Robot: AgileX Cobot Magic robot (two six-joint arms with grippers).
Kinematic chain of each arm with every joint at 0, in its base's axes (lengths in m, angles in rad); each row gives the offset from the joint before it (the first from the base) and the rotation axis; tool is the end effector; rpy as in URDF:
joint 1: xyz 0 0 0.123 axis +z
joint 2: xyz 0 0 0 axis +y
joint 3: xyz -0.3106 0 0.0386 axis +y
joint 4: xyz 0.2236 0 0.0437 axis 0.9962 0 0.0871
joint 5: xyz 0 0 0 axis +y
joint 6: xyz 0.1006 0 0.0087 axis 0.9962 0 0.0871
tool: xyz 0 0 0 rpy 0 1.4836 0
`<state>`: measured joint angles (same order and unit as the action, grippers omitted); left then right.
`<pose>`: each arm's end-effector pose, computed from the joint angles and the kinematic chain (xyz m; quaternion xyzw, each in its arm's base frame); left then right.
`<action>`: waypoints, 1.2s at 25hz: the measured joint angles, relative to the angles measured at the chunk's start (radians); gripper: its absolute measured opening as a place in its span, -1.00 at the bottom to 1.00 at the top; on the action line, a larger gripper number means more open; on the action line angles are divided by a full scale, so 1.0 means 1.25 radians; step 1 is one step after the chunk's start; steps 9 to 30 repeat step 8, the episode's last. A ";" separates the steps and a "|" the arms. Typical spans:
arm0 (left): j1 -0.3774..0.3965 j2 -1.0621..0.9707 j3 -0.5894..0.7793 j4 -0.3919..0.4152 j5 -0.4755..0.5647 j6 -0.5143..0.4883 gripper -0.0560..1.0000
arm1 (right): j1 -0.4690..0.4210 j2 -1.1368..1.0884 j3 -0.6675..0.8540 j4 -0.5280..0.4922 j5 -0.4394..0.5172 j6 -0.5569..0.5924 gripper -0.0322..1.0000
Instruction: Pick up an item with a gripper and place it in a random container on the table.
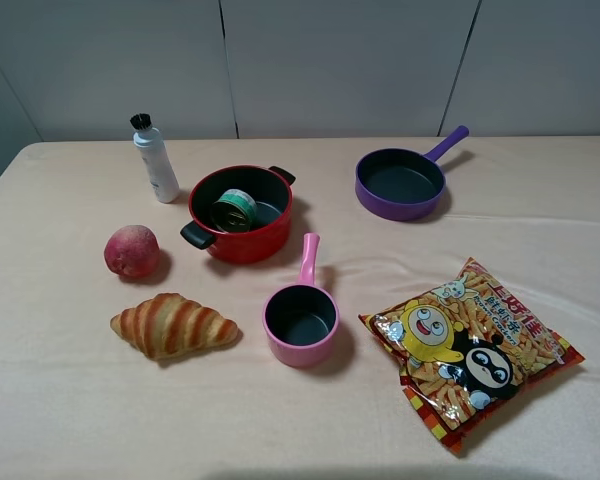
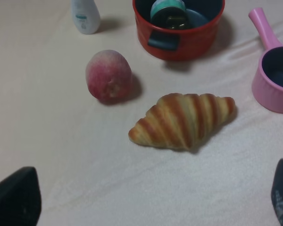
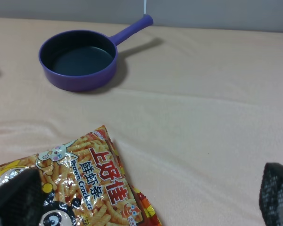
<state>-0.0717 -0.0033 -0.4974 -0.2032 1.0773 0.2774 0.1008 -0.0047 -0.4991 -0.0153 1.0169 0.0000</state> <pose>-0.0487 -0.0145 0.2602 0.1528 0.8391 -0.0482 0.5198 -0.0438 -0.0058 0.2646 -0.0422 0.8395 0.0196 0.5414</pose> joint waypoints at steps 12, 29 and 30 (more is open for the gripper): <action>0.000 0.000 0.000 0.000 0.000 0.000 0.98 | 0.000 0.000 0.000 0.000 0.000 0.000 0.41; 0.000 0.000 0.000 0.000 0.000 0.000 0.98 | 0.000 0.000 0.000 0.000 0.000 0.000 0.41; 0.000 0.000 0.000 0.000 0.000 0.000 0.98 | 0.000 0.000 0.000 0.000 0.000 0.000 0.41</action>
